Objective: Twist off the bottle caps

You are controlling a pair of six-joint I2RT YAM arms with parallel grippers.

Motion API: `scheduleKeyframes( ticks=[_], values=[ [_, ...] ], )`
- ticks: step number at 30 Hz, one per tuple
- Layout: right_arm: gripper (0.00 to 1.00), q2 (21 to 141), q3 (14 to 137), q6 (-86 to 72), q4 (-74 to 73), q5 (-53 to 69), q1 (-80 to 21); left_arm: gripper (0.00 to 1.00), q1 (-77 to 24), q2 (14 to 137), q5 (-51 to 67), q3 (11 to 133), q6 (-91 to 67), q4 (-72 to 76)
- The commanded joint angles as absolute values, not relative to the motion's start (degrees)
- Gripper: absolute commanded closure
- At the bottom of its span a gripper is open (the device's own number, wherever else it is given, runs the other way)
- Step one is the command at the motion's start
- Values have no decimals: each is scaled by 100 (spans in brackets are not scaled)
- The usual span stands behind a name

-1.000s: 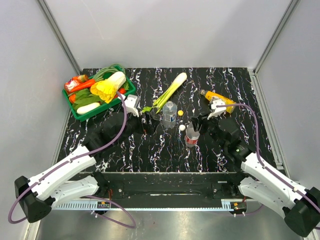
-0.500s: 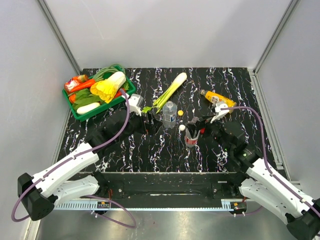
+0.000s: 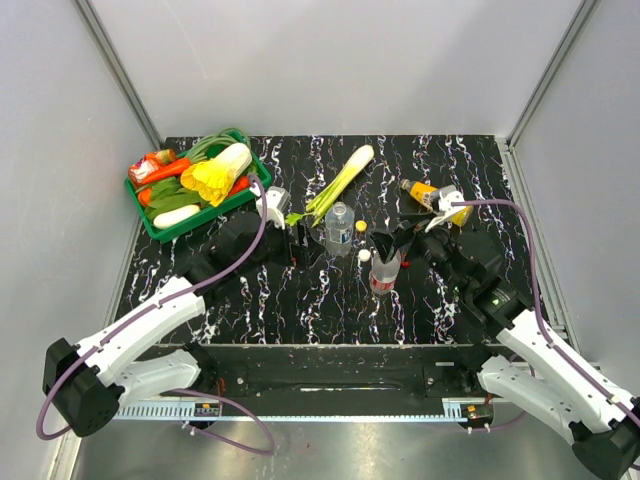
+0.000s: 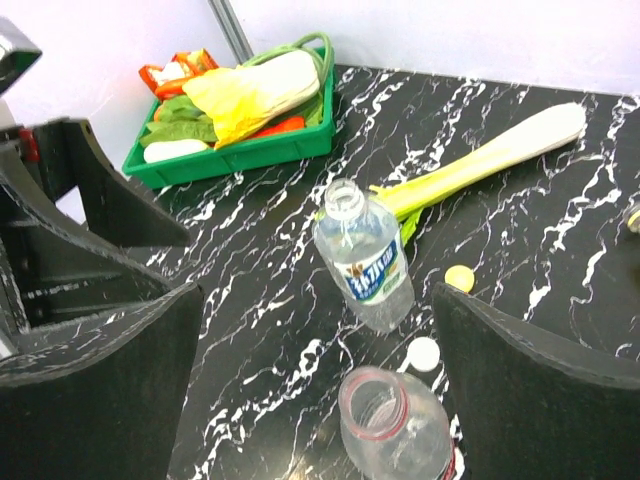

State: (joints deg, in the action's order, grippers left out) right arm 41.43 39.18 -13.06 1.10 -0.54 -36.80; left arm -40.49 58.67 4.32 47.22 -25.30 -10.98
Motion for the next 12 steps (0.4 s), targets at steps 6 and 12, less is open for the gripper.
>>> scheduleKeyframes(
  ticks=[6,12],
  values=[
    [0,5219,5316,-1072,203,-440,-3657,1,-3982,5713,-1027,4597,-1697,-1002],
    [0,6379,6222,-1895,-194,849,-2324,1,-3982,5414,-1659,4281,-1424,-712]
  ],
)
